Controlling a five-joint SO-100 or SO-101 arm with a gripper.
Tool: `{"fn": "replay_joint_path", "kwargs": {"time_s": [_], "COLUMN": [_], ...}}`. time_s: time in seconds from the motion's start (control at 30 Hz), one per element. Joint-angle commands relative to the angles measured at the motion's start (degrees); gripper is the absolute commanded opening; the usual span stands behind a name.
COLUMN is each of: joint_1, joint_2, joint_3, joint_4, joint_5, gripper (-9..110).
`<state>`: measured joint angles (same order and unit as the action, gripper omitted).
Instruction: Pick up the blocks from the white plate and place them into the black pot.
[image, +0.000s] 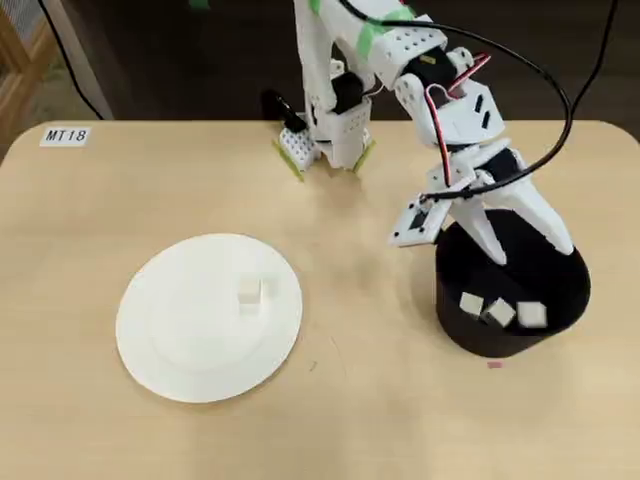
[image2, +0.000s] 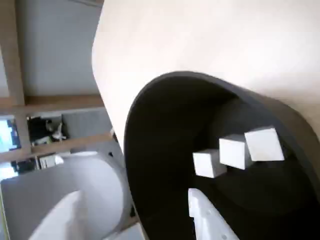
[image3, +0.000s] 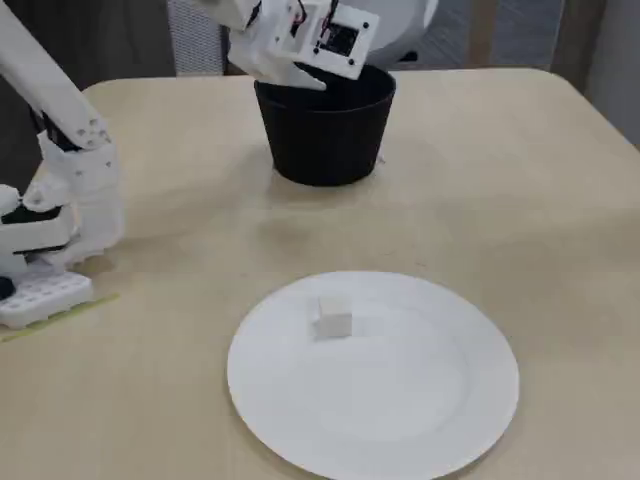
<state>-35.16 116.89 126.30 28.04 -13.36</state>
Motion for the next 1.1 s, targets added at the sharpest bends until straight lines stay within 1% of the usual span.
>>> {"fn": "replay_joint_path", "kwargs": {"time_s": [0.0,0.1,0.23,0.33,0.43,0.53,0.77,0.83,0.93,1.07], "joint_1": [4.04,13.27,32.43,44.82,51.42,53.88,53.70,53.53,51.94,51.06], "joint_2": [4.22,10.20,18.28,19.16,15.82,11.25,7.47,7.38,7.29,6.24], "joint_3": [-1.32,-2.20,-1.93,-0.70,0.62,0.70,-0.26,-1.14,0.18,2.81], "joint_4": [3.69,12.57,24.70,29.36,30.41,30.85,29.44,30.41,29.27,23.55], "joint_5": [1.05,0.79,0.00,-0.79,-0.44,-0.35,0.26,-2.11,-9.05,-14.15], "gripper": [-2,-2,-2,-2,-2,-2,-2,-2,-2,-2]}}
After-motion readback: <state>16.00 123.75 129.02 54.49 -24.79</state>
